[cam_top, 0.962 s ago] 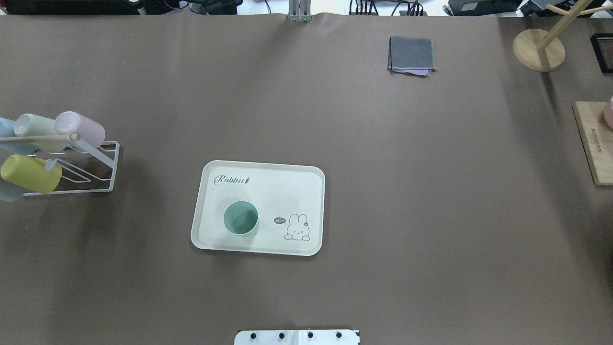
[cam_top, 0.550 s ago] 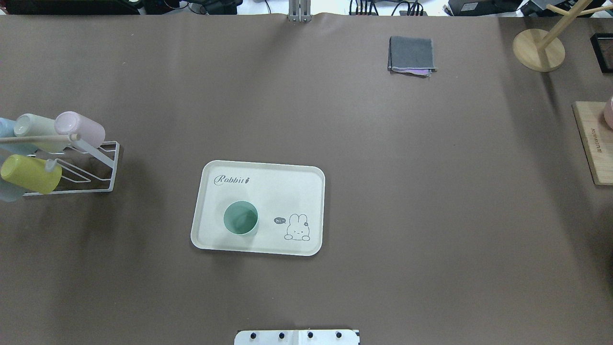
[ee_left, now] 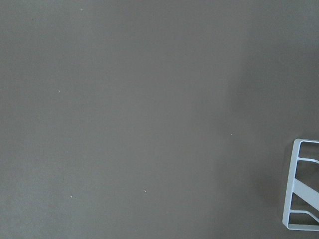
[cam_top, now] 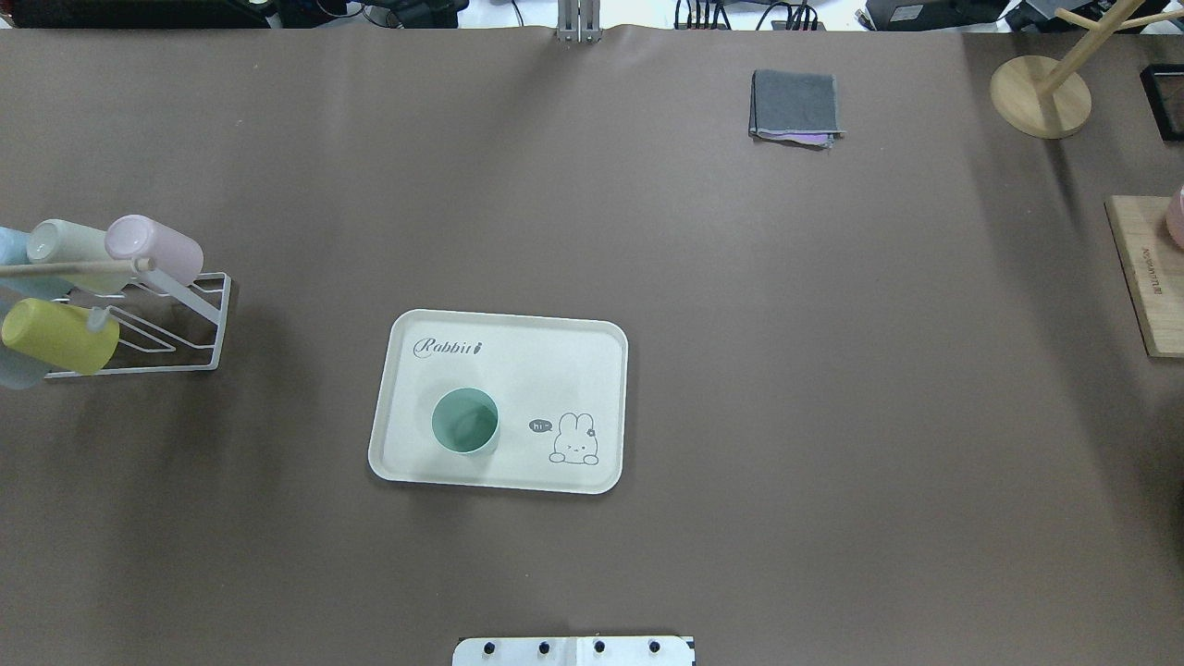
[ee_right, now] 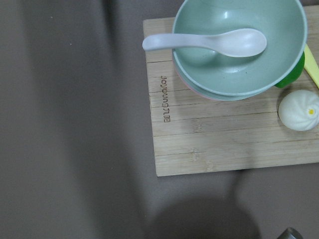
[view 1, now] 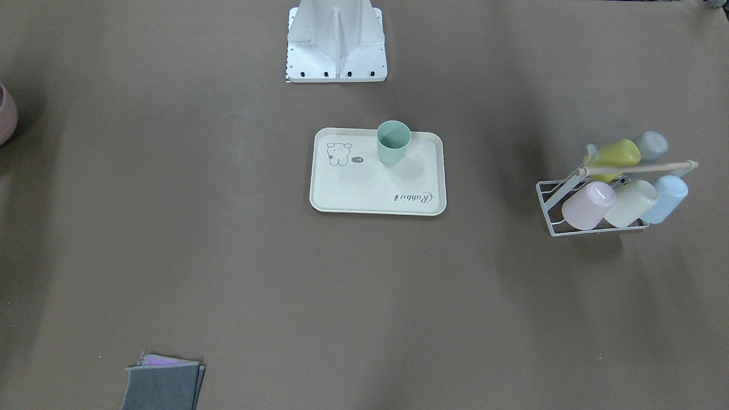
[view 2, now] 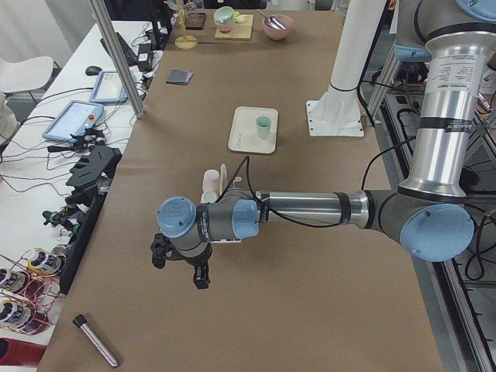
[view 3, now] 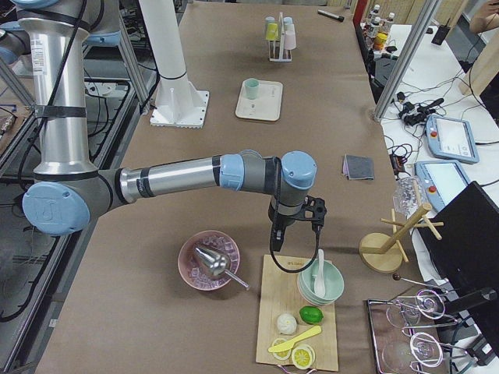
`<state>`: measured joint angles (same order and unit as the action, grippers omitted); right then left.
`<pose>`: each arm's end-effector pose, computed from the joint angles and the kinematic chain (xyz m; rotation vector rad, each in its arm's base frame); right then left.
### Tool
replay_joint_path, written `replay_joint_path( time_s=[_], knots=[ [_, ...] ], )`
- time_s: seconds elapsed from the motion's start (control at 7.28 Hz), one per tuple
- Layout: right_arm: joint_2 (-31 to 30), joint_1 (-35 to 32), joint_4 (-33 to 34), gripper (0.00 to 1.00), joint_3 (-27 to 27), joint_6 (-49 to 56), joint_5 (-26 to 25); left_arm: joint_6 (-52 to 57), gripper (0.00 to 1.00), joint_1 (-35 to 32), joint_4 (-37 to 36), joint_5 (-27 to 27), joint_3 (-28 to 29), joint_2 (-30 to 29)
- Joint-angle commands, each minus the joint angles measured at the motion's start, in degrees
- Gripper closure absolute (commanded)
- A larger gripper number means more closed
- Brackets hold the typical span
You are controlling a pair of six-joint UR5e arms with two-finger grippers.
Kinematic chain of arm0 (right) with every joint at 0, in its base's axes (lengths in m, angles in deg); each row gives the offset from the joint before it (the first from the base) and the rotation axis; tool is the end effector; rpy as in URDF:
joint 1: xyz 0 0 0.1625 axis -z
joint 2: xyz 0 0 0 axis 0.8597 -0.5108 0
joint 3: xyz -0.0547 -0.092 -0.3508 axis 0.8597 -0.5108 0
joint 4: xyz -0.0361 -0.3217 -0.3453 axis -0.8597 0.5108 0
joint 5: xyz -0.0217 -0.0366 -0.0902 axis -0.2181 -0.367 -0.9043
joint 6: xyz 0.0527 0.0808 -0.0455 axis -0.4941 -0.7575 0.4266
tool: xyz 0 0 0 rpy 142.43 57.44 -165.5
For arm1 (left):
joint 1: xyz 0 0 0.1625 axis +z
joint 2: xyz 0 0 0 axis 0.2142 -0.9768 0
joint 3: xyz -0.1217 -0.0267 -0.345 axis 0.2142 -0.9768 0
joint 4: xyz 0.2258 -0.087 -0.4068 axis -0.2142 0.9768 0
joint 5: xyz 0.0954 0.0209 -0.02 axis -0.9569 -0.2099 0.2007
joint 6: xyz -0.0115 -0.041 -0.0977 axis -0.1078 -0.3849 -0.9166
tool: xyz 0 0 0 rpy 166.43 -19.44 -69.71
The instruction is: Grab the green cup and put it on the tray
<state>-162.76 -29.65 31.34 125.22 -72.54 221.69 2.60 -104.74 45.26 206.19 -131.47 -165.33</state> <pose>0.0493 -0.5410 0.5191 -0.1083 -0.7609 0.0901 -0.0795 -0.5755 0.6081 -0.0941 0.8184 -0.0986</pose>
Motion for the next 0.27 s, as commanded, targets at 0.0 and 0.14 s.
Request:
replay_joint_path(
  time_s=[0.0,0.14],
  knots=[
    [0.0,0.0,0.1,0.00,0.1,0.0,0.0,0.0,0.02,0.0,0.1,0.0,0.0,0.0],
    [0.0,0.0,0.0,0.00,0.1,0.0,0.1,0.0,0.02,0.0,0.1,0.0,0.0,0.1]
  ],
)
